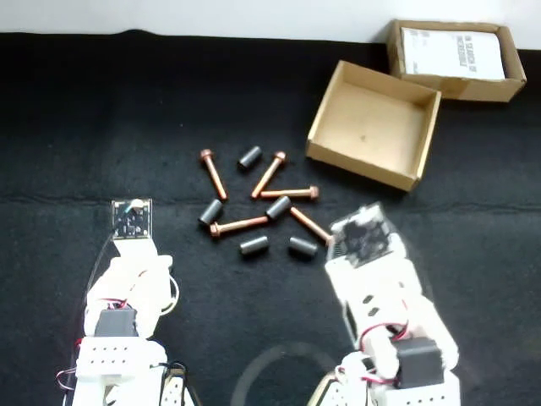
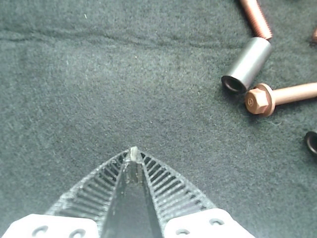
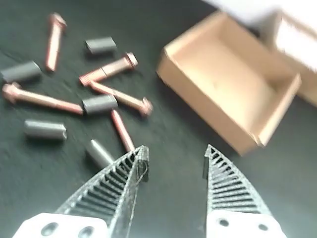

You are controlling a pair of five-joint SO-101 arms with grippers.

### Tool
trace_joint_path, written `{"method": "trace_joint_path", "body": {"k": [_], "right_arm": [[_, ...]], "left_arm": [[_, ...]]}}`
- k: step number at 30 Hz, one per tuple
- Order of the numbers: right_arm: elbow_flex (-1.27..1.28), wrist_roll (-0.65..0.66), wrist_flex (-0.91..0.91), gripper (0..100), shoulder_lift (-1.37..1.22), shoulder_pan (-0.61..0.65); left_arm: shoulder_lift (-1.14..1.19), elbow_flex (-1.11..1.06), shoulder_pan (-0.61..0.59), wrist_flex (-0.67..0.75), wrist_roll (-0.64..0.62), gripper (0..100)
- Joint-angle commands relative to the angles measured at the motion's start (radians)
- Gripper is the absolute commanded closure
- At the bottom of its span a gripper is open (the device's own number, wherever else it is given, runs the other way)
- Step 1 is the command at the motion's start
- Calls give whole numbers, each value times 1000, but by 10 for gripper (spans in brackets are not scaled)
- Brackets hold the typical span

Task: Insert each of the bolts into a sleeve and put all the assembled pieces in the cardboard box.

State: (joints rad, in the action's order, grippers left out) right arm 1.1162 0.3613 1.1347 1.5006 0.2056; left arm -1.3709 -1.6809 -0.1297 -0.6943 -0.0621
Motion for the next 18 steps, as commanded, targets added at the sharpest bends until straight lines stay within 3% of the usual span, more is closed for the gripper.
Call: {"method": "trace_joint_path", "body": {"k": [1, 8, 18], "right_arm": [[-251, -60, 96, 815, -228, -107], [-621, -153, 414, 815, -536, -122], [-639, -178, 555, 815, -553, -125]], "left_arm": [[-5, -21, 15, 0, 3, 991], [-5, -22, 67, 0, 2, 991], [-5, -22, 131, 0, 2, 991]]}}
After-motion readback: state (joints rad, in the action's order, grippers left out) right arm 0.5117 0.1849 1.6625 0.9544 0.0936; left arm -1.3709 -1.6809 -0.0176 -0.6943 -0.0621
